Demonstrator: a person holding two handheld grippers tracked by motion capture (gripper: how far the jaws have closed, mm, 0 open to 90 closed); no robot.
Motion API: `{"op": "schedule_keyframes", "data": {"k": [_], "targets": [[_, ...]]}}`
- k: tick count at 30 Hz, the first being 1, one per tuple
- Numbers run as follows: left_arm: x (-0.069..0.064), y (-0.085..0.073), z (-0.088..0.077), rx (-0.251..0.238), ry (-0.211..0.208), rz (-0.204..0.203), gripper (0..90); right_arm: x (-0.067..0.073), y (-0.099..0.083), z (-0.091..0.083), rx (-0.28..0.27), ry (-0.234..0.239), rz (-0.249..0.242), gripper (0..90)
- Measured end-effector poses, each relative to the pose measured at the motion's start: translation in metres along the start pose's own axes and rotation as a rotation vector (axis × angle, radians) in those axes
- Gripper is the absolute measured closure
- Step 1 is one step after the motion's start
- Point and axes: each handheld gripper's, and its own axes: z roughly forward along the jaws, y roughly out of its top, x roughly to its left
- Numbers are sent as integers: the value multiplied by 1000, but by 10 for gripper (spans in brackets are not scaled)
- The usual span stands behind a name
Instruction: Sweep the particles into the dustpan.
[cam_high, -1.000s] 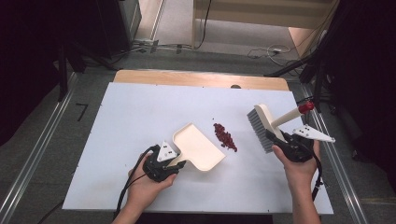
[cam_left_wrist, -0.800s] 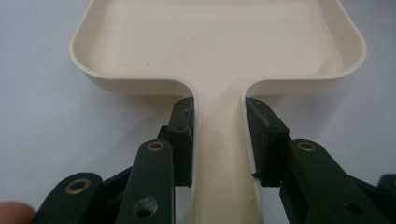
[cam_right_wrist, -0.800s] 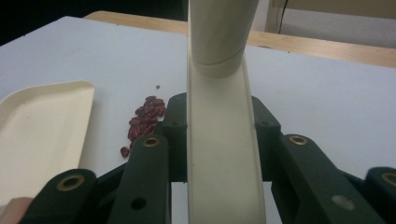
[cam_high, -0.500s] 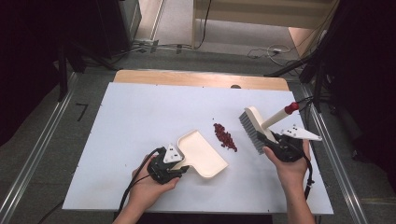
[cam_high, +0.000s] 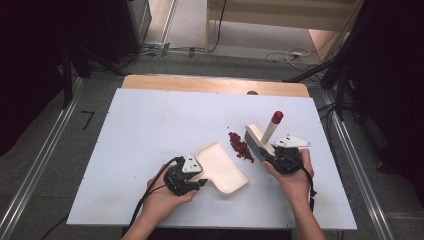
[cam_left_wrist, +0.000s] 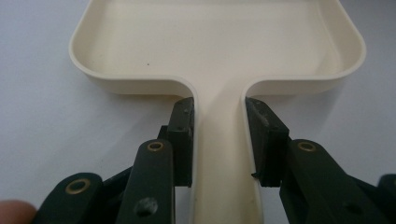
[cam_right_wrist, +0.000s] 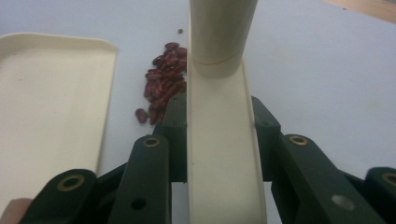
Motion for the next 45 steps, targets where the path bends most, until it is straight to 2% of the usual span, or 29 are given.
{"op": "schedule_keyframes", "data": {"k": [13,18,26,32,33,37,42,45], "targets": [[1,1,7,3,0,6,654,24,4,2,7,69,-57,649],[1,1,7,2,0,5,654,42,7,2,3,115,-94,649],[1,0,8,2,3,7,653,75,13,-2,-6,180,-189,649],[1,0,8,-3,4,8,653,87,15,-5,1,247,-197,649],[2,0,7,-1,5,9,653,86,16,-6,-9,250,-206,649],[4,-1,5,-2,12,8,653,73,22,-13,-41,240,-175,649],[11,-4,1,2,24,-2,653,39,37,-17,-101,154,-115,649],[14,-5,0,-1,33,-11,653,21,45,-8,-107,101,-96,649]]}}
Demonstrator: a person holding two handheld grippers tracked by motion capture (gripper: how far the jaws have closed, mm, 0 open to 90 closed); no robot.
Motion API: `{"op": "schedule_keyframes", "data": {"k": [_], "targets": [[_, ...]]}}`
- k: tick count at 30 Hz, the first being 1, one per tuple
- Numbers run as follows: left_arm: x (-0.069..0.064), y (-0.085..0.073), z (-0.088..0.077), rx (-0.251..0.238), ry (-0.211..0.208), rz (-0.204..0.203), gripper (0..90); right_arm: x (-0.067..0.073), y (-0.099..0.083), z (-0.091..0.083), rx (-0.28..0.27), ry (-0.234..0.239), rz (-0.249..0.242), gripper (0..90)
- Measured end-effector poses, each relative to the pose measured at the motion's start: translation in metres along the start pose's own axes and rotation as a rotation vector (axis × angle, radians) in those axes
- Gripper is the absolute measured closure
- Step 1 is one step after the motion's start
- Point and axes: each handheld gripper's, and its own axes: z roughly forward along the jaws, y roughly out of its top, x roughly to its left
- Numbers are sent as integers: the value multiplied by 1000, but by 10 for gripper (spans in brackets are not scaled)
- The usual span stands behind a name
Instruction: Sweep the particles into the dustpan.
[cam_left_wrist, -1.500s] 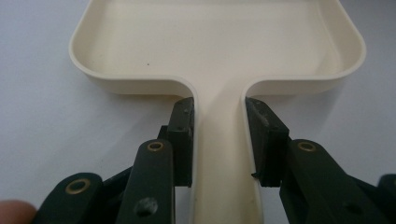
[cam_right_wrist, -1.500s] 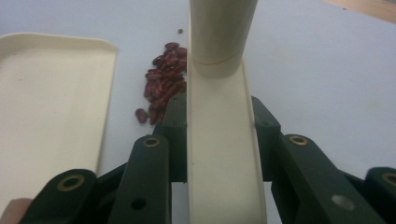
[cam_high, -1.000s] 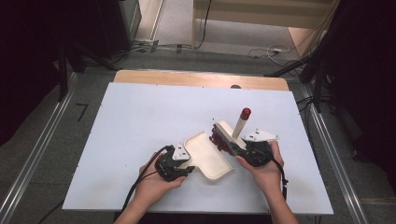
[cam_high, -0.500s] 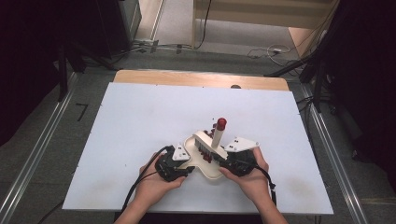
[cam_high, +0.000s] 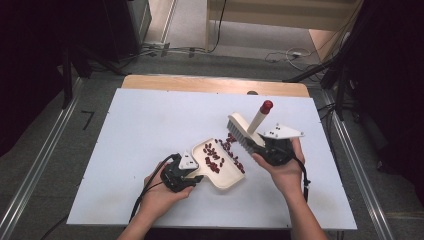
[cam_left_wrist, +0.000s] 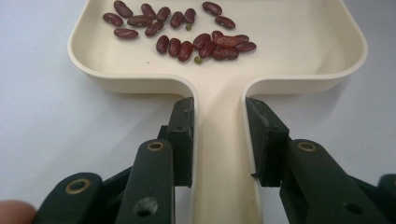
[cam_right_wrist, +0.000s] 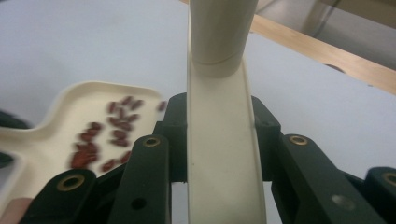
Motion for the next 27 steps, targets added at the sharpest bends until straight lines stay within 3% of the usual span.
{"op": "schedule_keyframes", "data": {"k": [5,12,15,20,24,27], "targets": [[6,-2,-3,4,3,-4,653,-20,4,30,56,-69,-3,649],[14,-5,-5,9,-4,-23,653,-25,3,66,113,-120,-13,649],[15,-5,-6,11,-10,-26,653,-20,3,72,120,-90,-12,649],[15,-5,-5,14,-12,-26,653,1,4,71,138,-51,-48,649],[16,-5,-4,13,-11,-28,653,16,5,67,125,34,-39,650],[16,-5,-4,15,-13,-29,653,33,4,65,133,55,-69,649]]}}
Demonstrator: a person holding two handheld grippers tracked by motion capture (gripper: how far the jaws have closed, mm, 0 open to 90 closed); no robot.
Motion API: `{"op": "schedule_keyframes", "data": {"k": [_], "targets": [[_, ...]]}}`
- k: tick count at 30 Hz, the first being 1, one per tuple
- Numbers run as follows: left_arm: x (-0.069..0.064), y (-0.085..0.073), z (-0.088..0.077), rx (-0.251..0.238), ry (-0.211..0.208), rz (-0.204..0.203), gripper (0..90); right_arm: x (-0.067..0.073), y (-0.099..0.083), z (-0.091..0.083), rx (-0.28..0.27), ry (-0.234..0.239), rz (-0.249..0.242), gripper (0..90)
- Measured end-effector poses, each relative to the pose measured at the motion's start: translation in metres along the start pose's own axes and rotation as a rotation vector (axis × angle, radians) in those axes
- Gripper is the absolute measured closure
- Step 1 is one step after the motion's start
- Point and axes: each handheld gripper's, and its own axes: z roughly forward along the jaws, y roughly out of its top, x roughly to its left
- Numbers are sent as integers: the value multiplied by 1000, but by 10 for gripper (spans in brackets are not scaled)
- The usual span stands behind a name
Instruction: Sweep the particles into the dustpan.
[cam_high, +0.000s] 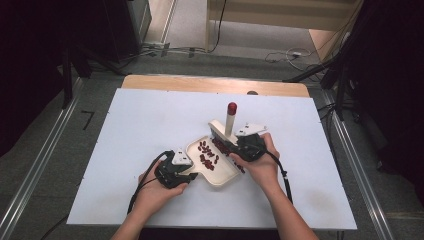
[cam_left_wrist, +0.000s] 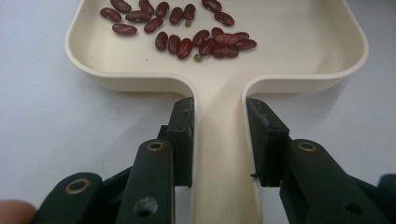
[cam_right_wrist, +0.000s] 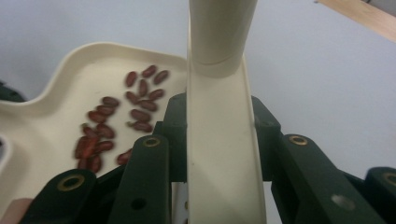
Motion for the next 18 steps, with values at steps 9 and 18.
{"op": "schedule_keyframes", "data": {"k": [9,18], "targets": [[0,0,1,1,4,4,653,42,0,-12,-5,55,-102,650],[1,-2,2,-3,2,5,653,66,1,-27,-19,128,-154,649]]}}
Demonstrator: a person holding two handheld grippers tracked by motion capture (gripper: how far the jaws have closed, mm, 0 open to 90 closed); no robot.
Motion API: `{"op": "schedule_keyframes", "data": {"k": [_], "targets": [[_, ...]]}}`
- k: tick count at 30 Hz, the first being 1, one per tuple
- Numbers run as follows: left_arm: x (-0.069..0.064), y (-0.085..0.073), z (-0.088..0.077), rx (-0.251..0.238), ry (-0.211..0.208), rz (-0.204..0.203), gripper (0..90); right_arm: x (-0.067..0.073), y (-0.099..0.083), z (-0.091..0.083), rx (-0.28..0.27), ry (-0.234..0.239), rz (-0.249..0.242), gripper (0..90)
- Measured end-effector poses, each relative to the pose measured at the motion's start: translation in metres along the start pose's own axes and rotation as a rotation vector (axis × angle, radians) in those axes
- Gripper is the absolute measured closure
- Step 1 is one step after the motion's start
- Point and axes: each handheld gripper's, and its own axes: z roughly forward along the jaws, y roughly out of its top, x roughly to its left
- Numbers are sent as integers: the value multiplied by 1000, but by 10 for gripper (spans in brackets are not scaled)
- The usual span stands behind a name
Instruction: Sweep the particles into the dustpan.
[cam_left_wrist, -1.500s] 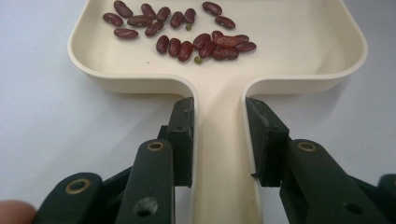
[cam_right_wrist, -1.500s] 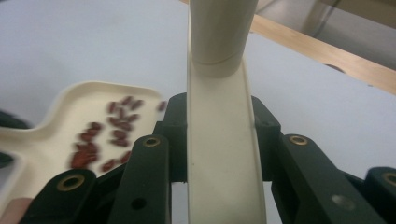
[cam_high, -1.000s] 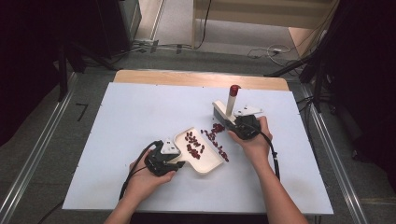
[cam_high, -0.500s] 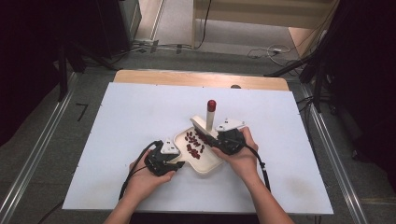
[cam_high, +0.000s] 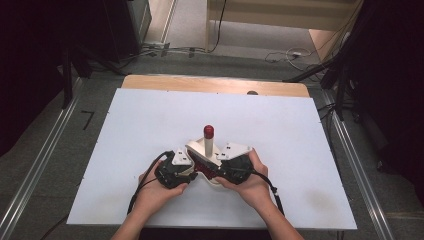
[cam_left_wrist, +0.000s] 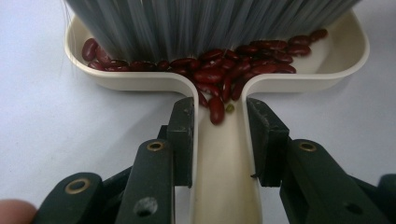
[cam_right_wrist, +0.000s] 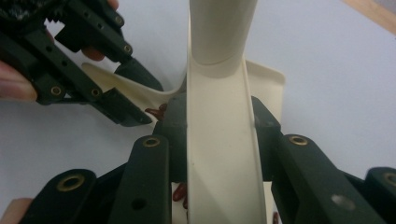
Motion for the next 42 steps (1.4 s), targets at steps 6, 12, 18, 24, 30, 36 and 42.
{"op": "schedule_keyframes", "data": {"k": [6,12,18,24,30,36,42], "targets": [[0,-1,0,0,1,1,653,-28,0,-17,-55,-63,59,649],[0,-1,0,4,2,8,653,-67,-13,-31,-51,-198,159,649],[-2,-2,-2,14,4,31,653,-87,-40,-31,7,-283,230,649],[-7,-3,-4,20,-6,51,654,-80,-55,-26,34,-294,240,649],[-15,-3,-4,25,-31,80,653,-64,-51,-20,39,-268,221,649],[-17,-2,-4,28,-36,91,654,-50,-44,-20,11,-177,211,649],[-18,-3,-3,25,-35,90,654,-31,-36,-16,3,-116,173,649]]}}
